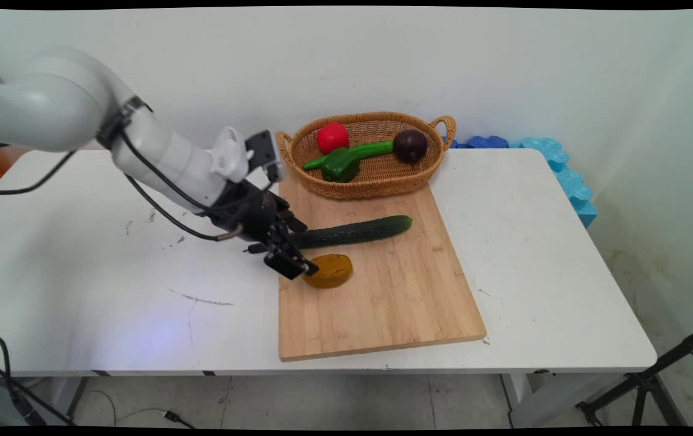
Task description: Pick up the potato from the cutting board, then place the picked object in the vegetable basket
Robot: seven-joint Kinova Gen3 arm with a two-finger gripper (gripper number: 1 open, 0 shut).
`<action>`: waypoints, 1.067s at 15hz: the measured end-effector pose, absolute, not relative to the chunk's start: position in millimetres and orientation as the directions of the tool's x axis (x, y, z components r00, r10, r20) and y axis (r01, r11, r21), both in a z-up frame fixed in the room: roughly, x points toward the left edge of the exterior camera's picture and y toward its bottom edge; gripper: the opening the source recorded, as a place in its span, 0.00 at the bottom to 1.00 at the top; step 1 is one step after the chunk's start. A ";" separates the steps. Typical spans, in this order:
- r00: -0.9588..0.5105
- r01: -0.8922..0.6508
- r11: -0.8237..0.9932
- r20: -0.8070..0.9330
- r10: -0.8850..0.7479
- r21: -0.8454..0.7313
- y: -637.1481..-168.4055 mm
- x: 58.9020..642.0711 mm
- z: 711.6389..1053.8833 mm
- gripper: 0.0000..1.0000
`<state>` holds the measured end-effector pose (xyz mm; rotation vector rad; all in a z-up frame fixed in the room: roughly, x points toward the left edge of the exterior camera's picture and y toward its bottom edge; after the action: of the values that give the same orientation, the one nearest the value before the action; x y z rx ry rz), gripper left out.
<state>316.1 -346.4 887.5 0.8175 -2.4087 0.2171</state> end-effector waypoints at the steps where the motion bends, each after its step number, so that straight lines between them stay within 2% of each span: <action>1: -0.651 -0.595 0.804 0.570 -0.501 0.027 -349.0 312.1 881.5 1.00; 8: -0.687 -0.568 0.823 0.546 -0.478 0.005 -362.0 295.4 853.1 1.00; 9: -0.690 -0.567 0.824 0.545 -0.477 0.003 -362.8 294.3 850.9 0.00; 16: -0.710 -0.531 0.847 0.542 -0.449 0.006 -362.3 292.0 850.8 0.00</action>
<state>292.0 -362.3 850.8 0.7157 -2.4811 0.2027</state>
